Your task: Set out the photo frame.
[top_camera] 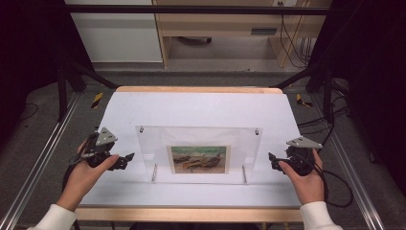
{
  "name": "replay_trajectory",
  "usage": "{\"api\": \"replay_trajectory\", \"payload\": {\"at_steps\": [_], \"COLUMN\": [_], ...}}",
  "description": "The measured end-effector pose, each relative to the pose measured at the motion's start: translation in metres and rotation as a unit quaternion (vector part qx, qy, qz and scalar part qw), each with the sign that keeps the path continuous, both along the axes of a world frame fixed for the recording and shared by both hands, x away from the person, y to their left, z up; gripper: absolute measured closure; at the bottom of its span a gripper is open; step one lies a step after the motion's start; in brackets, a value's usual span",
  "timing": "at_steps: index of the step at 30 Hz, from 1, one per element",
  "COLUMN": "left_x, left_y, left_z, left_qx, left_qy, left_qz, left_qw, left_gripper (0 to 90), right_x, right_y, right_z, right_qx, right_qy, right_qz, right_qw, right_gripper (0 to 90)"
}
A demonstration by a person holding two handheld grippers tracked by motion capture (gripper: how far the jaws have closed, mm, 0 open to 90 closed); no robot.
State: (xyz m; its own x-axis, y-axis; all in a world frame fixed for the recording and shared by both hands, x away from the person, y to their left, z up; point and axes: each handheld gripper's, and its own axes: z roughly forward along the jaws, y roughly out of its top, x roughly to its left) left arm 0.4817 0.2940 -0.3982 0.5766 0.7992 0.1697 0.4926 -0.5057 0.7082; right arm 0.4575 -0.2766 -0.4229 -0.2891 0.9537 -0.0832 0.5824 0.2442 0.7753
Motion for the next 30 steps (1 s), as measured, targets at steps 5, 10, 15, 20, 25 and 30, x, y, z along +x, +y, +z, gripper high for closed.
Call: {"api": "replay_trajectory", "payload": {"at_steps": [5,10,15,20,25,30], "left_x": [0.021,0.039,0.055,0.067,0.069,0.067], "left_y": [-0.004,-0.009,-0.011,-0.008,-0.001,0.006], "left_z": [-0.003,-0.01,-0.019,-0.032,-0.045,-0.051], "left_qx": [-0.005,-0.016,-0.026,-0.047,-0.082,-0.097], "left_qy": [-0.002,-0.007,-0.011,-0.013,-0.021,-0.026], "left_qz": [0.003,0.014,0.031,0.054,0.084,0.09], "left_qw": [1.0,0.9997,0.9991,0.9974,0.9928,0.9909], "left_gripper": [5.7,6.2,6.3,6.5,7.1,7.2], "right_x": [0.018,0.032,0.042,0.051,0.058,0.061], "right_y": [-0.001,-0.002,-0.004,-0.007,-0.011,-0.012], "right_z": [-0.005,-0.011,-0.017,-0.024,-0.029,-0.033], "right_qx": [-0.001,0.002,0.017,0.033,0.046,0.047], "right_qy": [0.001,0.003,0.005,0.007,0.01,0.002], "right_qz": [-0.006,-0.012,-0.02,-0.027,-0.04,-0.048], "right_qw": [1.0,0.9999,0.9996,0.9991,0.9981,0.9978], "right_gripper": [12.8,13.3,13.7,13.5,13.0,12.7]}}
